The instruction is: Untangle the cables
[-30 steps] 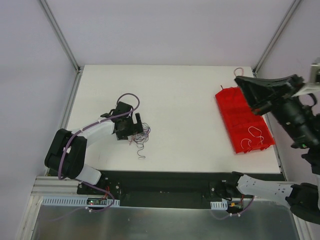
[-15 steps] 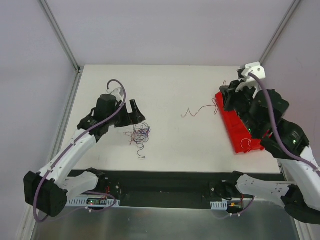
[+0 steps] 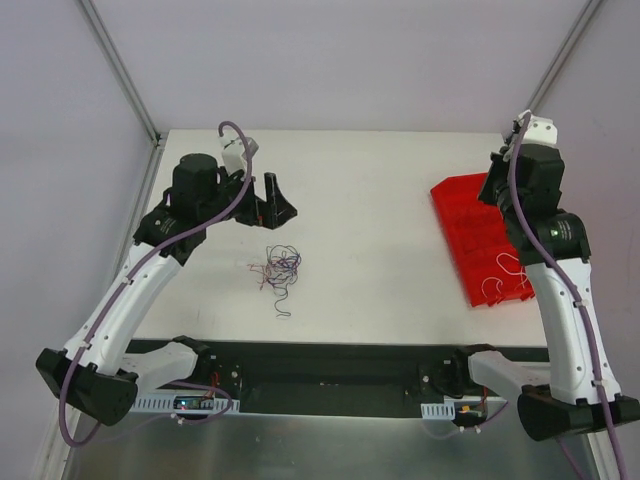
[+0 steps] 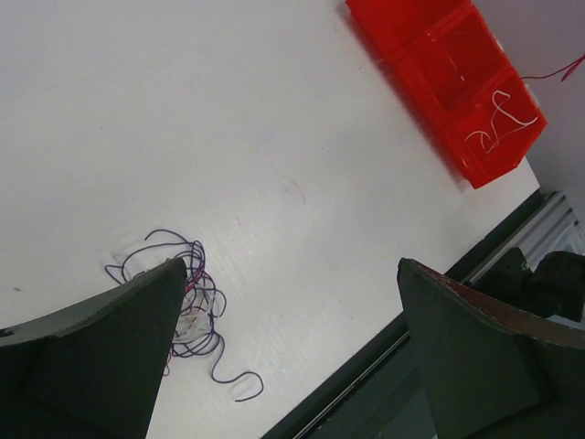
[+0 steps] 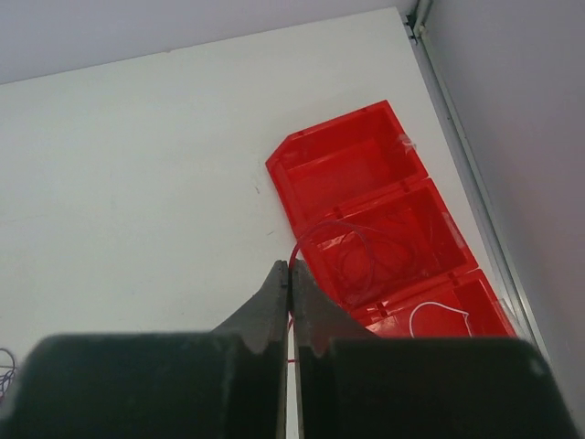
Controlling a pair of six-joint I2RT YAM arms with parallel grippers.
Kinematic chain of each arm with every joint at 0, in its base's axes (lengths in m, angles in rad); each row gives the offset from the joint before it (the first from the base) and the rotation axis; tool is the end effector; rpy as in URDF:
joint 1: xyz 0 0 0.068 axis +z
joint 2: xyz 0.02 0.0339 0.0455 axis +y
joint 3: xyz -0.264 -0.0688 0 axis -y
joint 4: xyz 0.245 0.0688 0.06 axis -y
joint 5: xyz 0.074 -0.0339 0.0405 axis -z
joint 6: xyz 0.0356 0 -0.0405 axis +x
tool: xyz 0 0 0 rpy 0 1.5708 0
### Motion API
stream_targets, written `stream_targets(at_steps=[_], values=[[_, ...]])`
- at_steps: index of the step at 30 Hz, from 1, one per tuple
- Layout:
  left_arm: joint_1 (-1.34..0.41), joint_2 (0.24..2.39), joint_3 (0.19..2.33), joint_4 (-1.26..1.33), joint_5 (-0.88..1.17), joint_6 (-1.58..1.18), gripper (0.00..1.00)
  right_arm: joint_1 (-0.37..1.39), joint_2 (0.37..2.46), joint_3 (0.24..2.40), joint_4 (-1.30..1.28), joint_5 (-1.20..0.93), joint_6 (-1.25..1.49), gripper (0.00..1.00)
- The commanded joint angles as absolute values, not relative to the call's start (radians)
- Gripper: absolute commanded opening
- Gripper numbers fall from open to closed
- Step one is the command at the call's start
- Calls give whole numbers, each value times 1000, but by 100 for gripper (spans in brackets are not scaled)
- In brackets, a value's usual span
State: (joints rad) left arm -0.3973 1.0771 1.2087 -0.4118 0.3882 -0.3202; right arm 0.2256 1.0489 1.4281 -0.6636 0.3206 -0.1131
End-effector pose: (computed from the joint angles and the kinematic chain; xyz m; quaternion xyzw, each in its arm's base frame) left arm 0.2093 -0.1025 0.4080 0.1461 0.7789 -0.3515 0.4985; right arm 0.1947 0.0332 0.4585 -0.0388 0.7948 -0.0942 0.5983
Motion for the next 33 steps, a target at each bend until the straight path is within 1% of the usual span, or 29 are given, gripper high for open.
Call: stream_targets(at_steps=[1,3,5,12,19,21,25,33], values=[[-391,1097,1171,-449,387,-203,99,114,1074,1474,-640,223,-72,0],[-393,1088,1116,-430,373,-183,99,74,1095,1499,-652,203,-72,0],[-391,1086,1074,-410,341,-172,99,60,1106,1522,-669,230,-72,0],[-410,1088,1063,-408,333,-166,99,40,1126,1577,-681,317,-115,0],[-410,1107,1063,-408,342,-167,99,5,1204,1684,-727,321,-114,0],[-410,1112,1063,-408,357,-169,99,-32,1221,1701,-733,310,-115,0],[-410,1115,1063,-408,361,-169,99,-69,1238,1680,-724,307,-112,0],[-410,1118,1062,-407,373,-170,99,-130,1258,1523,-612,253,-81,0]])
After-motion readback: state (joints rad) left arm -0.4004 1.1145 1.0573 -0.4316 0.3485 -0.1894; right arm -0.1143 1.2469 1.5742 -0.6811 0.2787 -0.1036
